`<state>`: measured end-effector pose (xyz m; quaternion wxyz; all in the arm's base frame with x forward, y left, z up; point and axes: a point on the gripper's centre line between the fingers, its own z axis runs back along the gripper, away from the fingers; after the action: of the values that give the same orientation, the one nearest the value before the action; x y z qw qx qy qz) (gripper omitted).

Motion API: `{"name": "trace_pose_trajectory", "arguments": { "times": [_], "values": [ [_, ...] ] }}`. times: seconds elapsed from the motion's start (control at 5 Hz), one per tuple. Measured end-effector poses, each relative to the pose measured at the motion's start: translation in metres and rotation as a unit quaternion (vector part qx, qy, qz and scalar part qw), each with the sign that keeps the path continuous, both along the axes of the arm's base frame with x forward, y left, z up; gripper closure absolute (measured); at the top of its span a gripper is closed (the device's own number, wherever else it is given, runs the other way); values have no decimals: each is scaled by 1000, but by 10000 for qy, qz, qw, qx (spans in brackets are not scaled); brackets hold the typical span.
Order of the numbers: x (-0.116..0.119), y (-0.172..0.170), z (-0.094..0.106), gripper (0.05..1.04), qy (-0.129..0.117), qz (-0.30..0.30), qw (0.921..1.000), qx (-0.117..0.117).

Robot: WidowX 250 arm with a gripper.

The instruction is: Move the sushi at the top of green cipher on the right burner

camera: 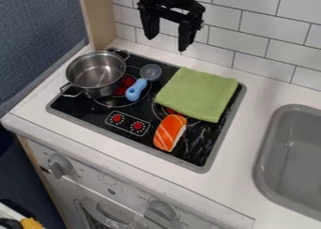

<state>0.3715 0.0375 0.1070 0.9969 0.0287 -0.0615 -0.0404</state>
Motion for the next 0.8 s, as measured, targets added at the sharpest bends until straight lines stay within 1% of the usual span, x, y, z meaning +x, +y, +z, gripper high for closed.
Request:
{"name": "trace_pose_trajectory", "arguments": {
  "times": [0.2,0.4,0.6,0.8],
  "values": [
    [-3,-2,-13,83,165,1,9998,-63],
    [-24,-15,-22,83,125,-299,9986,-416],
    [-49,-22,-11,83,-83,-392,9981,-464],
    [-78,-29,-28,83,205,-258,9987,-388]
  ]
}}
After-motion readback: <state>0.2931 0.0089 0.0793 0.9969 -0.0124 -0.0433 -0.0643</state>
